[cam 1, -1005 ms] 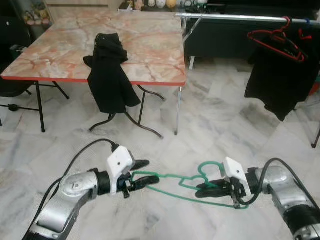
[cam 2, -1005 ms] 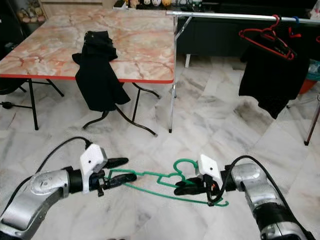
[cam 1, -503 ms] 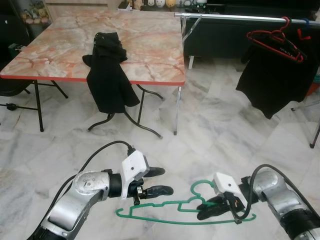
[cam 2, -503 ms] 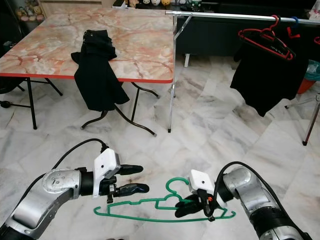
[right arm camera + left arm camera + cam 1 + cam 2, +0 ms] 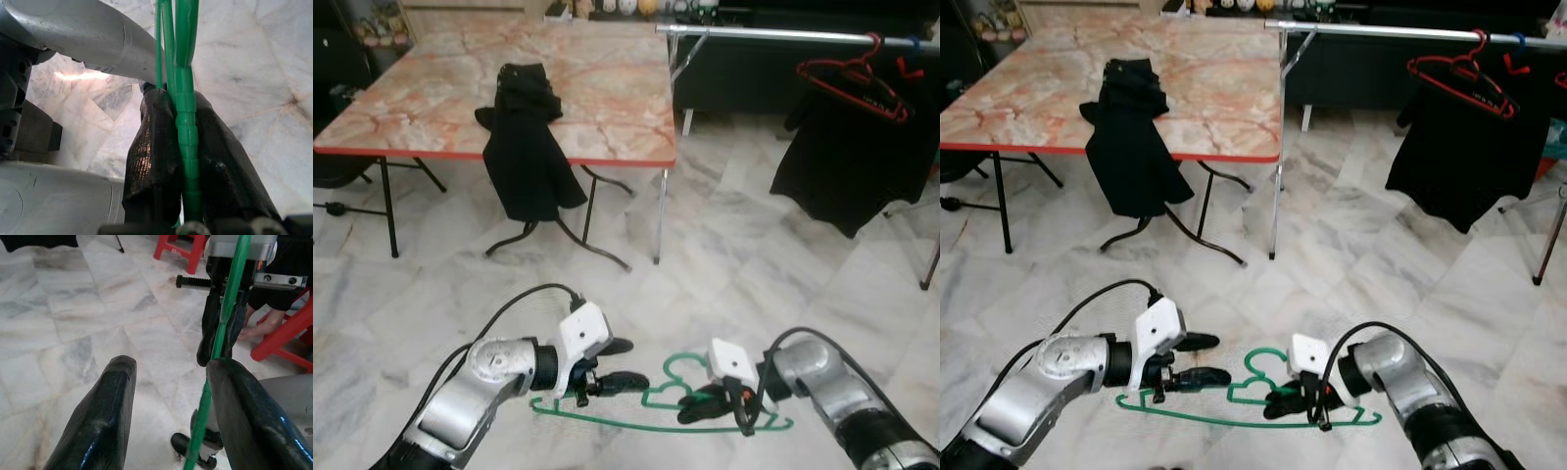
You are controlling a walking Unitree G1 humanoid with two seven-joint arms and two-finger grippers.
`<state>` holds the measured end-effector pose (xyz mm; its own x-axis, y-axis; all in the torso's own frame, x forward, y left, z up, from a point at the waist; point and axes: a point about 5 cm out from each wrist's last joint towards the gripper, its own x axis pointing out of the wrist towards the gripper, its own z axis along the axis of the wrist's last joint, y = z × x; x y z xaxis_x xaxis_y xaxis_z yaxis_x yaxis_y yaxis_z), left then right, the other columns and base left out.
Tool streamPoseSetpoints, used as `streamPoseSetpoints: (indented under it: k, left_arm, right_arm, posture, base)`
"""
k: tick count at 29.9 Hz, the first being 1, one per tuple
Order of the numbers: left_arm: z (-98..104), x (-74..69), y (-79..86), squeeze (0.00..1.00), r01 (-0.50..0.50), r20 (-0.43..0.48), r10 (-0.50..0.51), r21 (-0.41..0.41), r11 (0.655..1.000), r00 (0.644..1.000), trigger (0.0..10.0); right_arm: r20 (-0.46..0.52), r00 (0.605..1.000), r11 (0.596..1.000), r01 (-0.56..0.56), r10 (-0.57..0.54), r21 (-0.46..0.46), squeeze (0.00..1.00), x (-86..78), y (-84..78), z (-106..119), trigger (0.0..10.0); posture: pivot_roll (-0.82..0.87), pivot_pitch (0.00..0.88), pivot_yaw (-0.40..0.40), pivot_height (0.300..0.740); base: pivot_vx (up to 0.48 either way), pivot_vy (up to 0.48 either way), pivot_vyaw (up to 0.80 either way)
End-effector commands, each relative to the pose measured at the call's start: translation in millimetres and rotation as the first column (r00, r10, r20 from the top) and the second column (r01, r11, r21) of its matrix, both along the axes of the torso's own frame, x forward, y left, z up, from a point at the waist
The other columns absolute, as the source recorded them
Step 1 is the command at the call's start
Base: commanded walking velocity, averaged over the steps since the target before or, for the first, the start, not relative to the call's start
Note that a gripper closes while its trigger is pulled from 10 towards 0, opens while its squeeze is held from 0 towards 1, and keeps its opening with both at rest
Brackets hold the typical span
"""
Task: Hang hanger
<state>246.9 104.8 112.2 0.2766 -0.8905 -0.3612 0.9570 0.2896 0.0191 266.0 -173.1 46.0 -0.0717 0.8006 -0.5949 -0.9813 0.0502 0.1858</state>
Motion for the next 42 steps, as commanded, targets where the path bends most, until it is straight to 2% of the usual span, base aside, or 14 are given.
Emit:
streamPoseSetpoints:
  k: [1, 3, 8, 10, 13, 21, 31, 35, 36, 37, 38, 42]
  left_arm:
    - [-1, 0.7, 1.1, 0.00, 0.001, -0.010, -0.001, 0.013, 1.000, 1.000, 10.0]
    - [-4, 1.8, 3.5, 0.00, -0.004, -0.011, 0.005, 0.056, 0.998, 1.000, 10.0]
    - [-6, 2.2, 4.6, 0.00, -0.004, -0.027, 0.006, 0.060, 0.998, 1.000, 10.0]
    - [-9, 5.5, 6.0, 0.00, -0.021, -0.023, 0.023, 0.092, 0.996, 0.999, 10.0]
    - [-10, 7.0, 6.5, 0.00, -0.034, -0.023, 0.037, 0.098, 0.995, 0.999, 10.0]
    - [-9, 7.6, 6.3, 0.00, -0.051, -0.027, 0.054, 0.087, 0.995, 0.998, 10.0]
    - [-9, 7.5, 3.4, 0.00, -0.036, -0.031, 0.039, 0.073, 0.997, 0.999, 10.0]
    - [-12, 7.2, 7.0, 0.00, -0.038, -0.040, 0.042, 0.097, 0.995, 0.998, 10.0]
    - [-13, 7.3, 7.3, 0.00, -0.040, -0.042, 0.044, 0.098, 0.994, 0.998, 8.0]
    - [-13, 7.6, 7.4, 0.00, -0.046, -0.044, 0.051, 0.094, 0.995, 0.998, 3.3]
    - [-12, 7.3, 7.3, 0.00, -0.046, -0.043, 0.050, 0.089, 0.995, 0.998, 0.0]
    - [-13, 5.9, 7.7, 0.00, -0.037, -0.047, 0.041, 0.095, 0.995, 0.998, 0.0]
  right_arm:
    - [0.023, 1.000, 1.000, 0.000, 0.000, 0.002, 0.00, 4.2, -0.8, 5, 10.0]
    - [0.060, 0.997, 0.999, 0.040, -0.041, 0.018, 0.00, 12.0, 0.7, 10, 10.0]
    - [0.078, 0.996, 0.999, 0.041, -0.043, 0.033, 0.00, 15.7, 3.7, 18, 10.0]
    - [0.111, 0.989, 0.995, 0.088, -0.092, 0.040, 0.00, 22.0, 8.2, 18, 10.0]
    - [0.113, 0.986, 0.991, 0.118, -0.124, 0.064, 0.00, 26.2, 12.6, 19, 10.0]
    - [0.089, 0.993, 0.995, 0.069, -0.075, 0.069, 0.00, 21.8, 25.2, 13, 10.0]
    - [0.068, 0.996, 0.997, 0.048, -0.053, 0.068, 0.00, 19.4, 30.0, 9, 10.0]
    - [0.076, 0.995, 0.997, 0.053, -0.058, 0.062, 0.00, 20.4, 29.9, 9, 10.0]
    - [0.077, 0.995, 0.997, 0.053, -0.058, 0.062, 0.00, 20.6, 30.0, 10, 10.0]
    - [0.076, 0.995, 0.996, 0.053, -0.058, 0.065, 0.00, 20.8, 30.1, 10, 10.0]
    - [0.076, 0.995, 0.996, 0.054, -0.060, 0.069, 0.00, 21.4, 30.5, 10, 10.0]
    - [0.082, 0.995, 0.996, 0.057, -0.063, 0.073, 0.00, 22.4, 31.9, 11, 10.0]
  posture:
    - [0.10, 0.091, -0.040, 0.740]
    - [0.10, 0.091, -0.040, 0.740]
    - [0.10, 0.094, -0.036, 0.740]
    - [0.09, 0.092, -0.034, 0.740]
    - [0.09, 0.092, -0.032, 0.740]
    - [0.10, 0.095, -0.035, 0.740]
    - [0.10, 0.096, -0.036, 0.740]
    - [0.10, 0.096, -0.036, 0.740]
    - [0.10, 0.096, -0.036, 0.740]
    - [0.10, 0.096, -0.036, 0.740]
    - [0.10, 0.096, -0.036, 0.740]
    - [0.10, 0.096, -0.036, 0.740]
  base:
    - [0.000, 0.000, 0.00]
    - [0.000, 0.000, 0.00]
    - [0.000, 0.000, 0.00]
    - [0.000, 0.000, 0.00]
    - [0.000, 0.000, 0.00]
    - [0.000, 0.000, 0.00]
    - [0.000, 0.000, 0.00]
    - [0.000, 0.000, 0.00]
    - [0.000, 0.000, 0.00]
    - [0.000, 0.000, 0.00]
    - [0.000, 0.000, 0.00]
    - [0.000, 0.000, 0.00]
